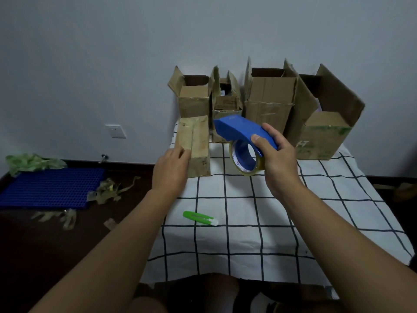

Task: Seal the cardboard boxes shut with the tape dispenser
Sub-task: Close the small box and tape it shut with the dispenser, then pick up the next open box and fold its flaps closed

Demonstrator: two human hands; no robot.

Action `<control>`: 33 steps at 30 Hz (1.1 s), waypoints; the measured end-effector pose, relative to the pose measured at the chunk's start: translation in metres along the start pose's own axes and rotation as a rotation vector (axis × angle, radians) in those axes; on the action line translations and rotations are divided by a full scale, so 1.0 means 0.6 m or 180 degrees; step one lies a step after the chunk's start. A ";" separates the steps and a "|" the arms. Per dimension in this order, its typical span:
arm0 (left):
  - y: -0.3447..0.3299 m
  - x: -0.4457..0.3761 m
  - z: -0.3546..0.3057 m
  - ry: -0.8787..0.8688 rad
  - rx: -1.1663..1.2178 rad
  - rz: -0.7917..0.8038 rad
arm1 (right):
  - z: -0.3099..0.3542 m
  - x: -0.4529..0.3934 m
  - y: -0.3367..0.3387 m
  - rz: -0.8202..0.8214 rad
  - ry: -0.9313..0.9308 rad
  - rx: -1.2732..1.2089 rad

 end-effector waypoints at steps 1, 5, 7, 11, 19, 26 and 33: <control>0.000 0.002 -0.001 0.0030 0.0002 -0.0040 | -0.001 0.001 0.000 0.0000 -0.0016 -0.0023; 0.008 0.019 -0.014 0.0133 0.0105 -0.0094 | 0.010 0.016 0.003 -0.0004 -0.0023 -0.0057; 0.022 0.033 -0.024 0.0165 0.0176 -0.0101 | 0.025 0.030 0.005 0.0016 0.0014 -0.0076; 0.068 0.064 -0.057 0.0108 0.0293 -0.0133 | 0.072 0.069 0.014 0.0063 0.0130 -0.0157; 0.196 0.123 -0.134 -0.0019 0.0315 -0.0257 | 0.182 0.171 0.038 0.0168 0.0464 -0.0199; 0.241 0.148 -0.174 -0.0118 0.0371 -0.0509 | 0.220 0.202 0.062 0.0170 0.0595 -0.0107; 0.154 0.106 -0.139 -0.0123 0.0241 -0.0564 | 0.156 0.130 0.057 0.0098 0.0520 0.0096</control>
Point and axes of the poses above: each hand's wrist, its own x-axis away from the middle knuckle, its own y-axis out of the back of the hand, z = x × y, the point moved 9 cm from there along -x, towards the middle knuckle
